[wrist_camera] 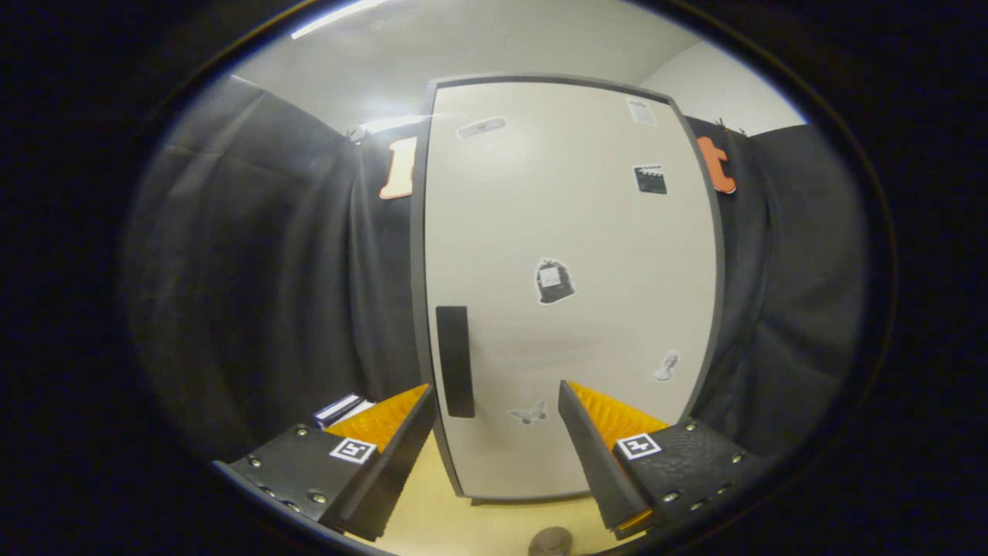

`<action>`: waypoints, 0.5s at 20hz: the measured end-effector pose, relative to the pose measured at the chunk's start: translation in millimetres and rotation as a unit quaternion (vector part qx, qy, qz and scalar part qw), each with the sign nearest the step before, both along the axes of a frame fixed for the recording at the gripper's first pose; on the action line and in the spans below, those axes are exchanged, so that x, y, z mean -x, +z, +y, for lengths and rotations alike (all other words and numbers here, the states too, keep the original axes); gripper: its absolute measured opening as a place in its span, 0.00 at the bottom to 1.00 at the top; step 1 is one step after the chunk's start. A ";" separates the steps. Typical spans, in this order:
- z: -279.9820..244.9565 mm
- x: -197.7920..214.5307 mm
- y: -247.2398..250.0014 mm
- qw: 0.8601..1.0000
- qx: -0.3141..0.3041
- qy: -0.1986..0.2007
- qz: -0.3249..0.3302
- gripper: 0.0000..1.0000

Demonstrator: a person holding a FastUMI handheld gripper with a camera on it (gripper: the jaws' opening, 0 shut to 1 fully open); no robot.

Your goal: Open the shoe cabinet door, grab the shoes and put them into the shoe cabinet, then close the shoe cabinet door.

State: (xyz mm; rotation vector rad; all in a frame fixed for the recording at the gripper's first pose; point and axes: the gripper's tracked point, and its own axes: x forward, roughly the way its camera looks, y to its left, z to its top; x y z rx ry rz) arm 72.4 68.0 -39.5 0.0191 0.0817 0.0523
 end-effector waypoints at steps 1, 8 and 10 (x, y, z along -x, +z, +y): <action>4.7 -8.7 -1.4 1.000 -0.002 -0.003 0.000 0.96; 20.2 -63.4 -19.8 0.999 -0.009 -0.031 0.012 0.93; 23.7 -74.6 -22.8 0.999 -0.003 -0.038 0.011 0.86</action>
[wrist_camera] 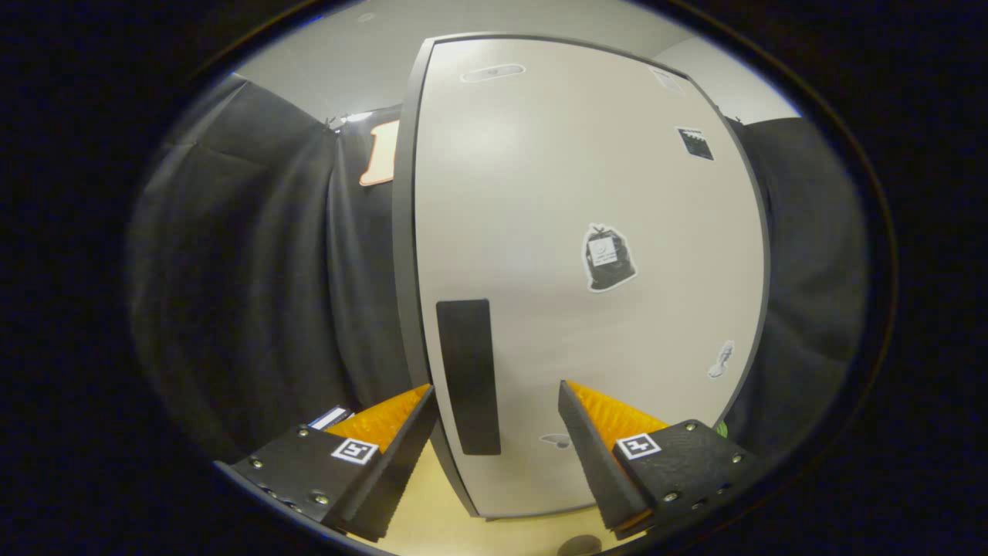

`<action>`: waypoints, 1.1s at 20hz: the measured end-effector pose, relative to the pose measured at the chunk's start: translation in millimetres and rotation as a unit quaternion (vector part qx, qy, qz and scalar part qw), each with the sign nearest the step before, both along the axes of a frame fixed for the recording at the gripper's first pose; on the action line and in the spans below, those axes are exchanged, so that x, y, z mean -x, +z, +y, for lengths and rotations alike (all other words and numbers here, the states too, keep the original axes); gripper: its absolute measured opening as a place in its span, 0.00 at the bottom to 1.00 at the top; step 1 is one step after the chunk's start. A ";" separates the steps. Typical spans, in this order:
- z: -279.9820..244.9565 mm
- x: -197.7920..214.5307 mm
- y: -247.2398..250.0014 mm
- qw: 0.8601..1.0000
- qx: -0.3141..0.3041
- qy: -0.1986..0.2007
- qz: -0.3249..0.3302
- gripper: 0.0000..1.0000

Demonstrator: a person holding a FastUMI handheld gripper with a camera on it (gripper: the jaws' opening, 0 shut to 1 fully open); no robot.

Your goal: Open the shoe cabinet door, grab the shoes and put them into the shoe cabinet, then close the shoe cabinet door.

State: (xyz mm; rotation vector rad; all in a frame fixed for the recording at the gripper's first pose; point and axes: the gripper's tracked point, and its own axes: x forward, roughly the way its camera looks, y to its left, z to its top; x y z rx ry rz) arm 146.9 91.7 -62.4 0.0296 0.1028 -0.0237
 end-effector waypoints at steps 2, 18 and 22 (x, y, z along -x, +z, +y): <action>4.5 -6.8 1.0 1.000 -0.001 -0.001 -0.005 0.79; 10.3 -13.6 1.3 1.000 0.013 -0.025 -0.005 0.28; 9.1 -4.9 1.8 1.000 0.016 -0.020 0.000 0.18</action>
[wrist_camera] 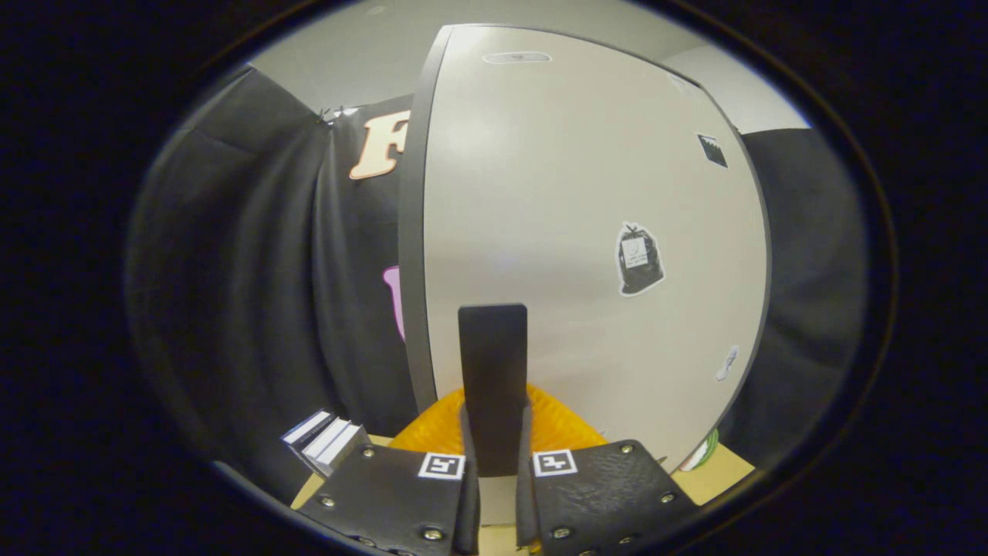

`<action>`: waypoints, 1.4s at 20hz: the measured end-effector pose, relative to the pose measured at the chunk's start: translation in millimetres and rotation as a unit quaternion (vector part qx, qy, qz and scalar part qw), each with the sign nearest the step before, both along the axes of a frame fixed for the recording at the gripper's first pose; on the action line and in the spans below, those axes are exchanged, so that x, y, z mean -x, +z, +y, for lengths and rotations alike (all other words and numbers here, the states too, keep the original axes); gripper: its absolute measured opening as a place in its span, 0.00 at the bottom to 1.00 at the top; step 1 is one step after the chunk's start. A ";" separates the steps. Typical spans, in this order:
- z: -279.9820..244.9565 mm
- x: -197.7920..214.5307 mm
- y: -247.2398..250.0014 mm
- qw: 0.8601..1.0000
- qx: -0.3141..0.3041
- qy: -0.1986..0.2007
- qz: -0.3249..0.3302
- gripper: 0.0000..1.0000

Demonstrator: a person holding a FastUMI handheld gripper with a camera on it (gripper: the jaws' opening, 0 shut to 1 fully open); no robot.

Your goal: Open the shoe cabinet door, grab the shoes and put them into the shoe cabinet, then close the shoe cabinet door.

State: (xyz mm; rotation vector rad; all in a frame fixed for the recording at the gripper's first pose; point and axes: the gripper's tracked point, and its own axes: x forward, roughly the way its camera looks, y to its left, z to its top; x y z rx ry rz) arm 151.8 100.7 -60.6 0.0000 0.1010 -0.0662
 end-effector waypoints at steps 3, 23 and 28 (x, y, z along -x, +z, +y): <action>-3.5 16.7 1.0 1.000 0.004 0.005 0.003 0.18; -107.4 160.3 8.4 0.994 -0.003 0.106 -0.001 0.18; -142.1 176.6 11.2 0.995 -0.002 0.100 0.001 0.17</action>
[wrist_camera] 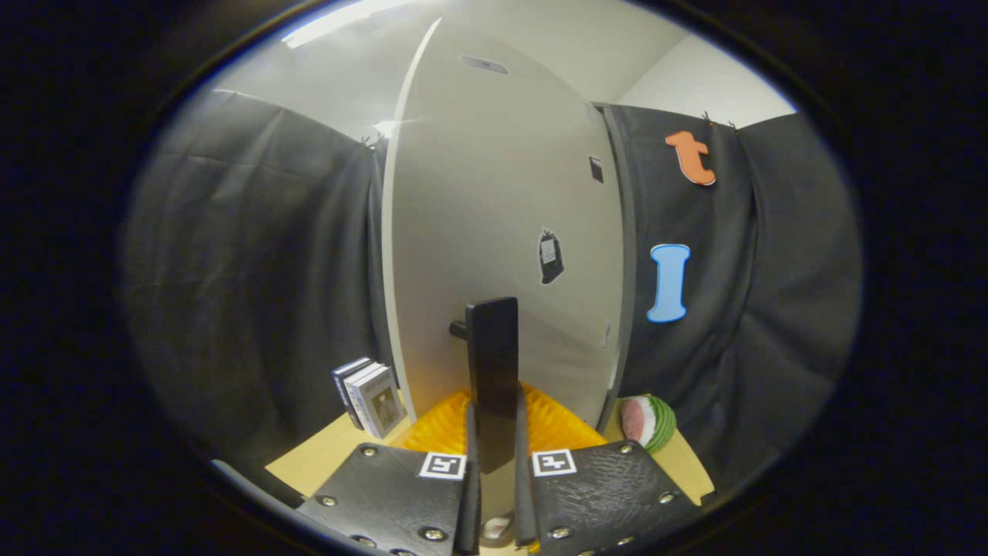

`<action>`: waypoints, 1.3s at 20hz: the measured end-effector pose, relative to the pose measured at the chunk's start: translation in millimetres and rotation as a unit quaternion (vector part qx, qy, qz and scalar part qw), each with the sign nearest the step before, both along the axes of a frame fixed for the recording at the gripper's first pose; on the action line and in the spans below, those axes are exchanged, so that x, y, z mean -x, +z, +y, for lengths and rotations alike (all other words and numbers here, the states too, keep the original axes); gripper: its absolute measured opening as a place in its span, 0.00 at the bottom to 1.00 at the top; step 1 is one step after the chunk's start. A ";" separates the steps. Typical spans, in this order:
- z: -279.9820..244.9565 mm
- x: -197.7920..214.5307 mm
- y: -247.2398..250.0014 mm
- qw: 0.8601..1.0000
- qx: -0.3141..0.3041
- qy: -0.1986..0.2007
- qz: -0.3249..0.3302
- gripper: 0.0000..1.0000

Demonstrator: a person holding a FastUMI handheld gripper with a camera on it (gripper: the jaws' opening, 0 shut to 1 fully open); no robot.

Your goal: Open the shoe cabinet door, grab the shoes and put them into the shoe cabinet, then close the shoe cabinet door.

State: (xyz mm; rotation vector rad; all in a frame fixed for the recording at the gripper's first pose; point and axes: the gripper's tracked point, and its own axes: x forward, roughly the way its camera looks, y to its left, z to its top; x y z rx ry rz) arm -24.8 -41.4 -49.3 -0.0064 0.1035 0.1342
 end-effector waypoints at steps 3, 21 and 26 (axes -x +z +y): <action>-20.2 8.7 0.9 1.000 0.002 -0.011 -0.004 0.17; -147.5 32.0 12.0 0.991 0.003 -0.128 -0.039 0.09; -168.7 30.8 9.9 0.992 -0.026 -0.118 -0.033 0.09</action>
